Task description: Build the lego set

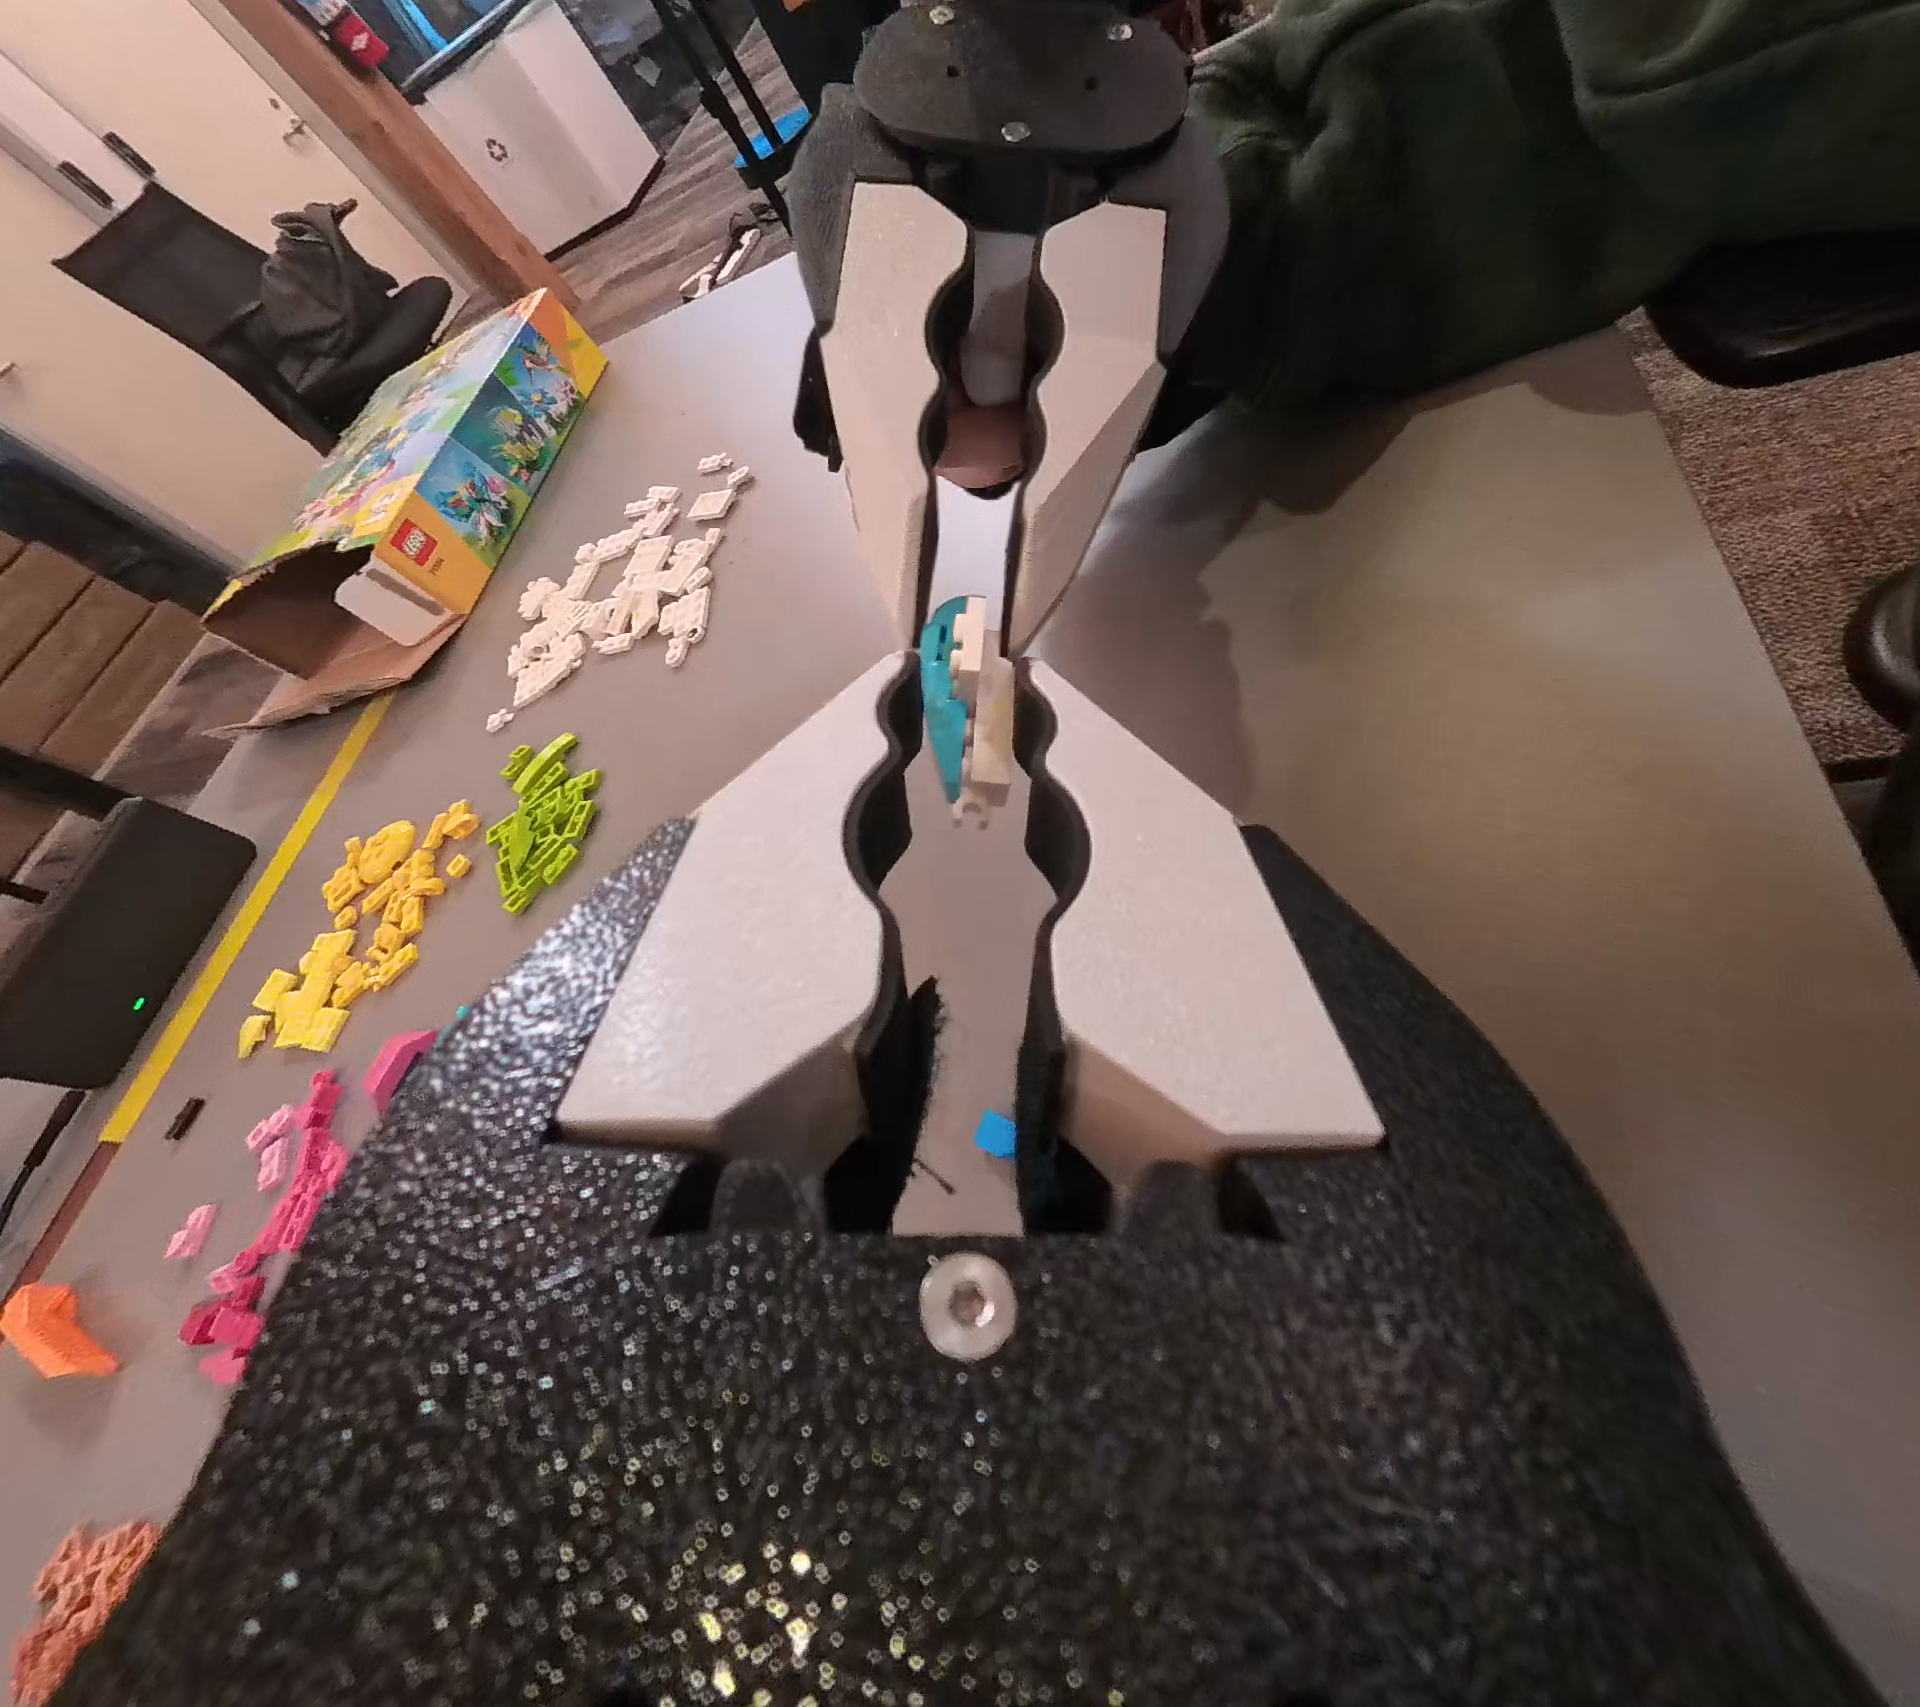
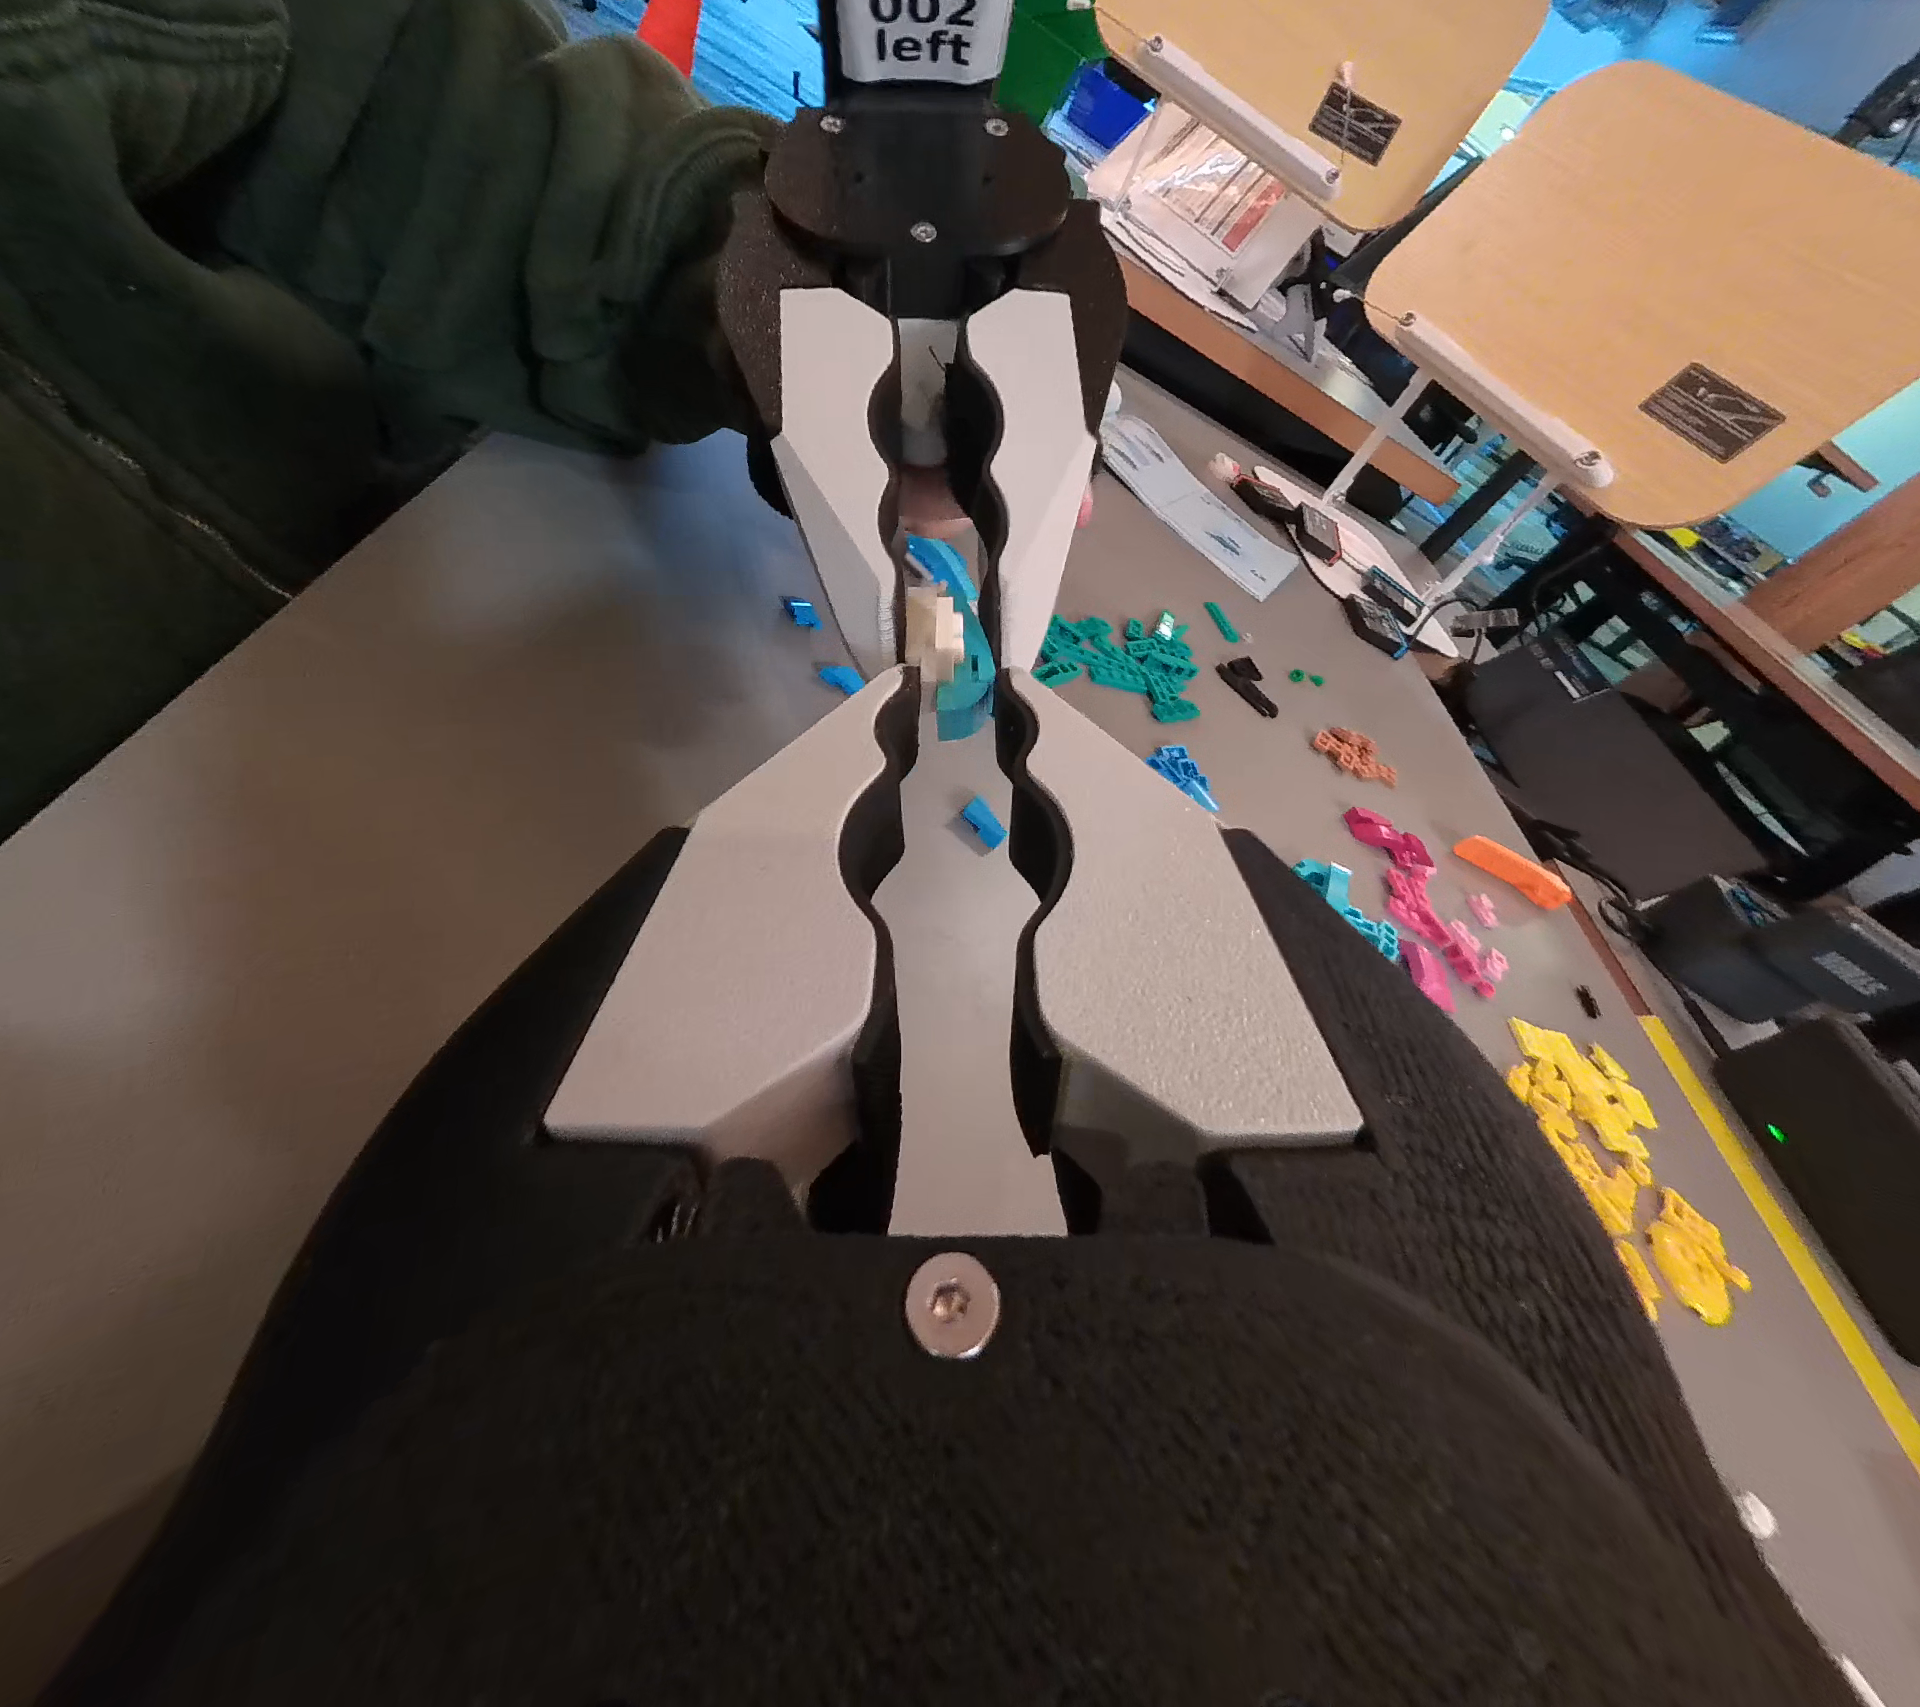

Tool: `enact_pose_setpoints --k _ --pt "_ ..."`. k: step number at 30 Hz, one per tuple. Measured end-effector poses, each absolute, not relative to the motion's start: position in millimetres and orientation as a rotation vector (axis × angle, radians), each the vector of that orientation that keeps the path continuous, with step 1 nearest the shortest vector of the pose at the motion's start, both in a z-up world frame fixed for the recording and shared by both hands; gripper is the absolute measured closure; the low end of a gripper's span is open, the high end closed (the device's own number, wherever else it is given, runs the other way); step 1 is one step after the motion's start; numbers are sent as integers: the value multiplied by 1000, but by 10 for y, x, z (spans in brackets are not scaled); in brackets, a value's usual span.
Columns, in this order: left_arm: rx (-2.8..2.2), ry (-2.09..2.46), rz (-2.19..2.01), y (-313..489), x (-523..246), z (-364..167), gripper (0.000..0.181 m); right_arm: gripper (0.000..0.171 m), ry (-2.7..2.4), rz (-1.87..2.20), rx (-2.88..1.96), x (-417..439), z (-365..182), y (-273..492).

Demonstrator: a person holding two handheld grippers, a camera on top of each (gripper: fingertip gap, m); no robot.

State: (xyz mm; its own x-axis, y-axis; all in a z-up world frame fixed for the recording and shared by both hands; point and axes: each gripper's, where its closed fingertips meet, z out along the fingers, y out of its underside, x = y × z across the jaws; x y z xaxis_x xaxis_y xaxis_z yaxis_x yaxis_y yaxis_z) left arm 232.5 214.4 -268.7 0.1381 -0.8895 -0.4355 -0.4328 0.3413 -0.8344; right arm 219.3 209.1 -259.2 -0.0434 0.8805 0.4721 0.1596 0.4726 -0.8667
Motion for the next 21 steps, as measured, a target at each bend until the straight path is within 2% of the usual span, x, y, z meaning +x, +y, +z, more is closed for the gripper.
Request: enact_pose_setpoints --k 1,21 --pt "-1271 1481 -513 2140 2326 -2690 167 158 -1527 751 -943 2192 -2593 2086" --pt "-1245 1504 -421 2106 2317 -2759 168 161 -1601 762 -1010 2177 -2662 2050"
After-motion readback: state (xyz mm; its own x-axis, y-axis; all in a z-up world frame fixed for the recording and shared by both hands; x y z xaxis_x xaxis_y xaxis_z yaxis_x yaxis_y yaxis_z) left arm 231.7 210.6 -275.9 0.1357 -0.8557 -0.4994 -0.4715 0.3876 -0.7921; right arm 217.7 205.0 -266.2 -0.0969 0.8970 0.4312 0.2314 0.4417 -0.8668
